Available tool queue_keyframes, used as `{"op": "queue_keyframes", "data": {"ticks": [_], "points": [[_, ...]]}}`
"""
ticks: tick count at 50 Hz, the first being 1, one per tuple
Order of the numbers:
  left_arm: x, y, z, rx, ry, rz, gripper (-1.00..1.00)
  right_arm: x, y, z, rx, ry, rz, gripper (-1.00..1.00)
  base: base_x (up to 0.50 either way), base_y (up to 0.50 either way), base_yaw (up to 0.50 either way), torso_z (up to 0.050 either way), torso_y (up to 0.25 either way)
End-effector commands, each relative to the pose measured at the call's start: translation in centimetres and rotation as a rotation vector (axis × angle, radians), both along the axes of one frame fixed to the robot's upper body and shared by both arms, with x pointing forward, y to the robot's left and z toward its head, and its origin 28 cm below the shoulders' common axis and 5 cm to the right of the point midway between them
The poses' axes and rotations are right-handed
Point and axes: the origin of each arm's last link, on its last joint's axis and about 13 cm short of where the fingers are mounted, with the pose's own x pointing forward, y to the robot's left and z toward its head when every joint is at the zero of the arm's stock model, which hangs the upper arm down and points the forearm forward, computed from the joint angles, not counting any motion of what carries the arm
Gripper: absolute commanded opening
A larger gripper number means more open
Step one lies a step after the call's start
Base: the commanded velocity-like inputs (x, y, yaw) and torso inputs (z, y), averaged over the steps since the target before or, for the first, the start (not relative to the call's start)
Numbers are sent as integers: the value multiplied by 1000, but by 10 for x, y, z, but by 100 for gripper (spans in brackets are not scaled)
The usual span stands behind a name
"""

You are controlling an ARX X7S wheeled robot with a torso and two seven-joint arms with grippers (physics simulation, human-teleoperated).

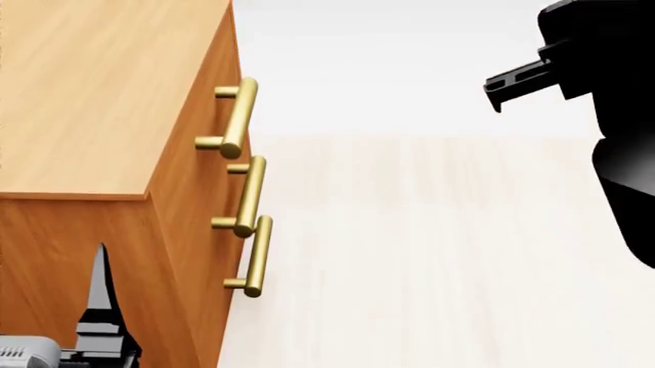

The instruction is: Close the top drawer of the cabinet and put the bowl on top of it.

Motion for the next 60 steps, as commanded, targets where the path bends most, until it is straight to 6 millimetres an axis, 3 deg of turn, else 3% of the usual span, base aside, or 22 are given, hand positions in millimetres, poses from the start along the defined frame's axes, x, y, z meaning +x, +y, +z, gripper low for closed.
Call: {"op": "queue_keyframes", "data": {"ticks": [1, 15, 30, 42, 51, 54, 60], "points": [[1, 1, 0, -9, 6, -2, 100, 10, 26, 48, -28, -60, 8, -100, 0, 0, 0, 27, 213], [1, 0, 2, -20, 8, -29, 100, 24, 61, 92, -56, -99, 57, -100, 0, 0, 0, 27, 210], [5, 3, 1, -10, 1, -13, 100, 57, 113, 102, -105, -92, 178, -100, 0, 0, 0, 26, 187], [9, 3, 1, -17, 3, -37, 100, 77, 126, 110, -107, -79, 190, -100, 0, 0, 0, 0, 29], [7, 2, 3, -13, 0, -34, 100, 76, 154, 132, -125, -105, 252, -100, 0, 0, 0, 0, 250], [6, 0, 2, -13, 3, -41, 100, 65, 173, 131, -123, -117, 338, -100, 0, 0, 0, 0, 250], [5, 2, 2, 1, 17, -11, 100, 56, 194, 121, -124, -107, 436, -100, 0, 0, 0, 0, 197]]}}
